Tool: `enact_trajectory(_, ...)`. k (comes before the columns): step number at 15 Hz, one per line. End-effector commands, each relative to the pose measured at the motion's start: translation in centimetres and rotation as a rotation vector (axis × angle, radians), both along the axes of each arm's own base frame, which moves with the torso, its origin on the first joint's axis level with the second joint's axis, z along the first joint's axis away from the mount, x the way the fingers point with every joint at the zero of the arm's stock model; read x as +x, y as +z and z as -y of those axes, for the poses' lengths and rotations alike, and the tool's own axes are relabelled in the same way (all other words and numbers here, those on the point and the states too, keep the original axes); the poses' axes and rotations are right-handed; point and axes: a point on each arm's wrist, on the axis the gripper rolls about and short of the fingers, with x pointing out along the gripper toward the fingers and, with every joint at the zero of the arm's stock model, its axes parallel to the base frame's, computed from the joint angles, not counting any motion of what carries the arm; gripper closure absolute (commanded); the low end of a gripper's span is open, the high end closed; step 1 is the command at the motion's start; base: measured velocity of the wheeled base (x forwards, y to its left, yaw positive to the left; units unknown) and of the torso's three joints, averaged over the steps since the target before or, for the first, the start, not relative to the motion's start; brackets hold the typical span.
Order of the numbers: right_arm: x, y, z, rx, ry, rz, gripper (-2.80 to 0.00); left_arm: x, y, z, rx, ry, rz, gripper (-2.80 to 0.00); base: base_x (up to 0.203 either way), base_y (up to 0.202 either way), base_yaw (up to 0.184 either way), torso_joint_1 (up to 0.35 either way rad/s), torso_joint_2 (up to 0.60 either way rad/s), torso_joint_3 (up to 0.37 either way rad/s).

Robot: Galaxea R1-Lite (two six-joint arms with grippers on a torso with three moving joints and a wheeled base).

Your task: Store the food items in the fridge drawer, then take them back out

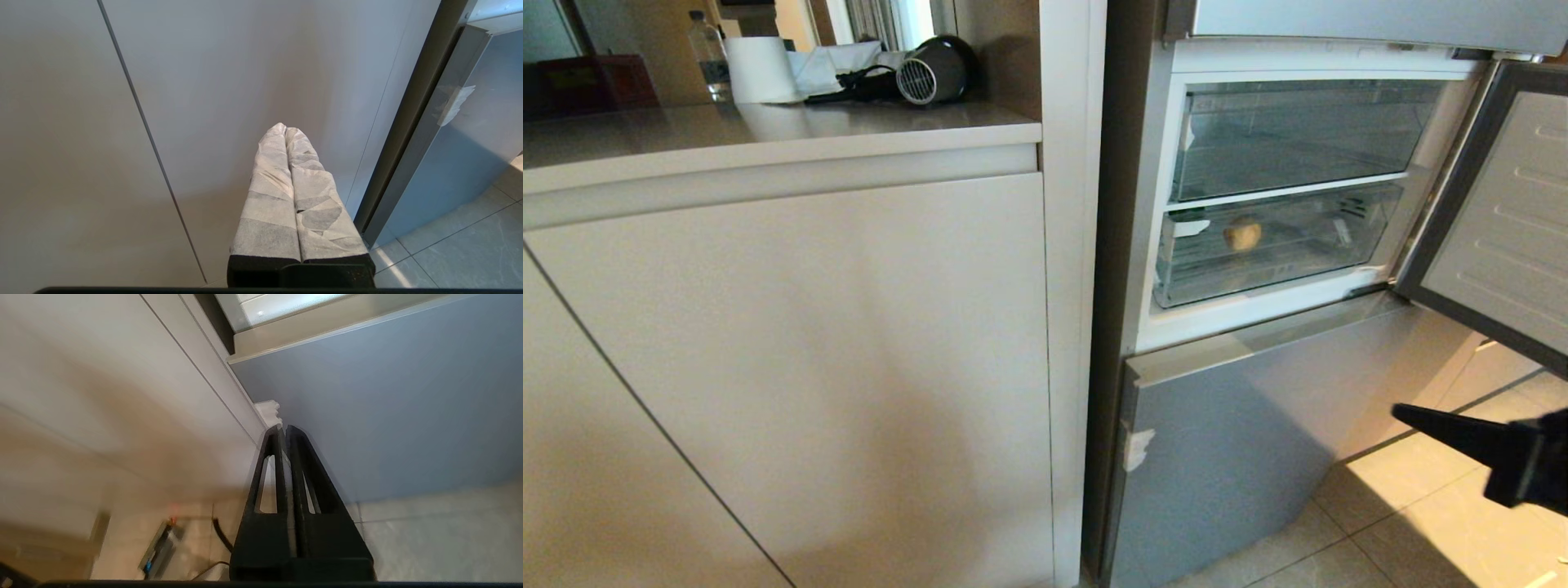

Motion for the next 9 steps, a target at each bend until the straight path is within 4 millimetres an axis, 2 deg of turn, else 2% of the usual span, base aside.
enact_trajectory(1, 7.7, -4.2, -0.6, -0.046, 0.061, -0.114, -2.8, 0.1, -0.3, 0.0, 0.0, 0.0, -0.011, 0.0, 0.0, 0.0, 0.0, 0.0, 0.0, 0.0)
enact_trajectory(3, 10.9, -3.2, -0.9, -0.086, 0.097, 0.0, -2.8, 0.1, -0.3, 0.0, 0.0, 0.0, -0.011, 0.0, 0.0, 0.0, 0.0, 0.0, 0.0, 0.0)
enact_trajectory(4, 11.9, -2.7, -1.0, -0.126, 0.115, 0.056, -2.8, 0.1, -0.3, 0.0, 0.0, 0.0, -0.011, 0.0, 0.0, 0.0, 0.0, 0.0, 0.0, 0.0)
enact_trajectory(7, 14.3, -2.3, -1.3, -0.206, 0.145, 0.127, -2.8, 0.1, -0.3, 0.0, 0.0, 0.0, -0.011, 0.0, 0.0, 0.0, 0.0, 0.0, 0.0, 0.0)
enact_trajectory(9, 15.2, -2.2, -1.6, -0.216, 0.152, 0.145, -2.8, 0.1, -0.3, 0.0, 0.0, 0.0, -0.011, 0.0, 0.0, 0.0, 0.0, 0.0, 0.0, 0.0)
